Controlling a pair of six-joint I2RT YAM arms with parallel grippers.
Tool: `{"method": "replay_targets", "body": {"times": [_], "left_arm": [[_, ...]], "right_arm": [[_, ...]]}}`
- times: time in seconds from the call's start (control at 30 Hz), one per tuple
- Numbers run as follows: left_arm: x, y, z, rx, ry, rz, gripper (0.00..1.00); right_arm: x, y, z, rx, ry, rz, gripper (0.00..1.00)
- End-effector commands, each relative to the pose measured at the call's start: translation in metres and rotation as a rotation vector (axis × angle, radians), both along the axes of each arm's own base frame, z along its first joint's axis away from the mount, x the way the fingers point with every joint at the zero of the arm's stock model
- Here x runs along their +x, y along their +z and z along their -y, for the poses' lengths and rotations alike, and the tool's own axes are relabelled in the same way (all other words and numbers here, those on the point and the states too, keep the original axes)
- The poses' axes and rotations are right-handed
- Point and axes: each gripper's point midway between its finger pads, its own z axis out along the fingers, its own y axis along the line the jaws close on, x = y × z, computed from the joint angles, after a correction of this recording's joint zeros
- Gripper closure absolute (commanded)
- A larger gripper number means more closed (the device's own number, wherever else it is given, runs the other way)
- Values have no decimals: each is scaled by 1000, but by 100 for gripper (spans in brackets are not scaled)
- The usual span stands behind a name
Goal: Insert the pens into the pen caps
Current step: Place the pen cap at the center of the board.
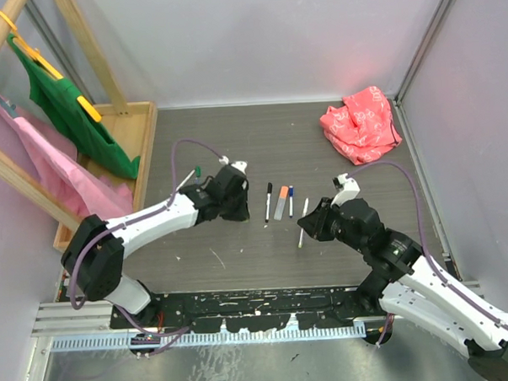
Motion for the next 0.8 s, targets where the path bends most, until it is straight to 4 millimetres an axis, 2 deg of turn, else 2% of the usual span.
{"method": "replay_targets", "body": {"times": [0.0, 0.13, 0.33, 0.63, 0.77], "left_arm": [[-17, -2, 14, -31, 31, 45, 89], [-36, -16, 19, -27, 36, 28, 88], [-54, -34, 27, 31, 12, 28, 88], [-66, -66, 31, 121, -4, 1, 82], [-68, -71, 34, 130, -9, -5, 82]], "right_arm": [[2, 16, 6, 43, -49, 28, 100], [0, 15, 7, 50, -49, 16, 100], [-2, 11, 6, 55, -45, 0, 100], [-5, 4, 5, 61, -43, -20, 100], [-6, 3, 6, 67, -43, -24, 100]]}}
